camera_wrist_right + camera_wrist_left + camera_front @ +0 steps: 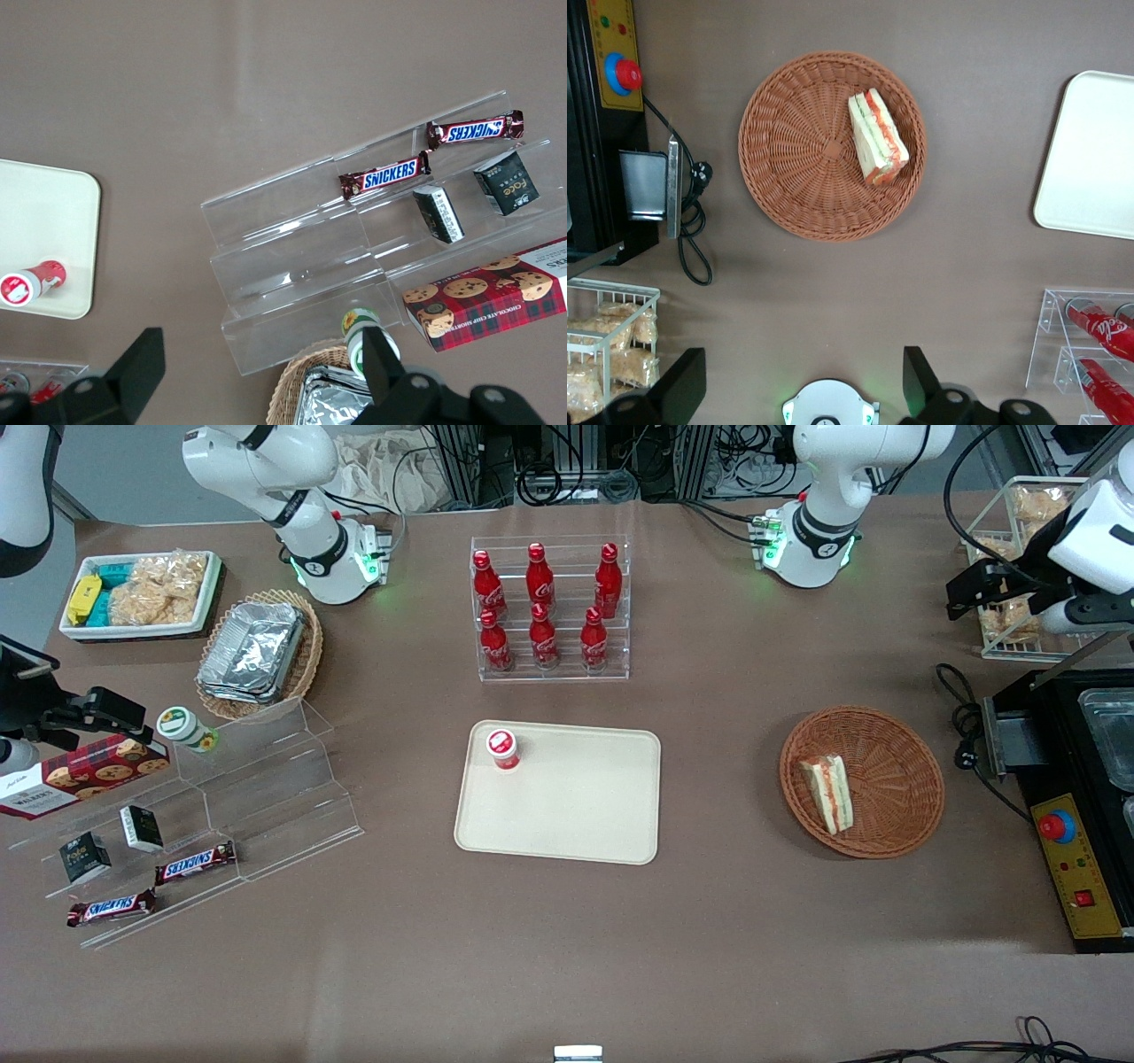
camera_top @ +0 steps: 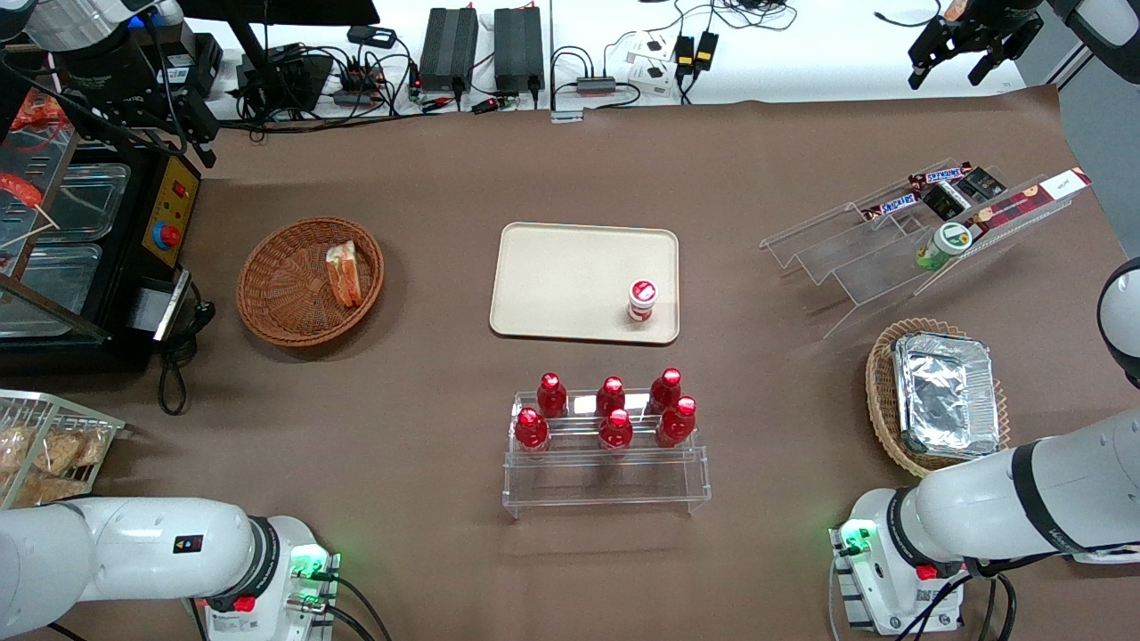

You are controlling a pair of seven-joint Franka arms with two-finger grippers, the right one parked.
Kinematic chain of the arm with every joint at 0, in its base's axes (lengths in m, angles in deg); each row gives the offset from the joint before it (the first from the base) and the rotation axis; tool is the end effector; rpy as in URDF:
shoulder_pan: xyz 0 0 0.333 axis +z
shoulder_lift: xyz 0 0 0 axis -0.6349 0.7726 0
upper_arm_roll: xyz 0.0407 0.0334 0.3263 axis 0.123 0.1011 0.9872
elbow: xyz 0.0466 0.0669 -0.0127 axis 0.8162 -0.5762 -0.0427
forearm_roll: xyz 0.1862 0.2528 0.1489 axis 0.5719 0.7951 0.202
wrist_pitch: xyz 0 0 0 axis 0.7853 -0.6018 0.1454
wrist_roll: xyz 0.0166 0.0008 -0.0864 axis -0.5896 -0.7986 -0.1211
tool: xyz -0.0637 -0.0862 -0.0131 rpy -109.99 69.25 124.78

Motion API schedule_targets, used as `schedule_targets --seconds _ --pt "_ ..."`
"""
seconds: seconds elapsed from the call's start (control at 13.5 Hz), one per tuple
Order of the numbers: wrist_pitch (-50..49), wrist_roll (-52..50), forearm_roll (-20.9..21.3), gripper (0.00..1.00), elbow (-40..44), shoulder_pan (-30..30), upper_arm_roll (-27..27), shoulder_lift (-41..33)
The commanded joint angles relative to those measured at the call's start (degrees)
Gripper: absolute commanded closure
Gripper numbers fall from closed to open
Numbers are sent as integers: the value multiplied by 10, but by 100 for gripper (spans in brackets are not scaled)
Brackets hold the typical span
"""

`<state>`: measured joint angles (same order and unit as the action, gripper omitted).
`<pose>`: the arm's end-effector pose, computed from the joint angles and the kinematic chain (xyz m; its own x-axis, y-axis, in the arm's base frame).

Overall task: Place sandwich from basket to tray
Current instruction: 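Move the left gripper over the sandwich in the wicker basket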

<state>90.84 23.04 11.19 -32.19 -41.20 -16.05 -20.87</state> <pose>0.4314 -0.0173 0.6422 0.9966 0.0476 -0.0673 0.0471 -0.9988 -0.0102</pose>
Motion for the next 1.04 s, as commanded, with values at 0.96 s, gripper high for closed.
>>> schedule_targets --seconds 0.96 --pt "330 -217 16 0 -184 -32 -20 174"
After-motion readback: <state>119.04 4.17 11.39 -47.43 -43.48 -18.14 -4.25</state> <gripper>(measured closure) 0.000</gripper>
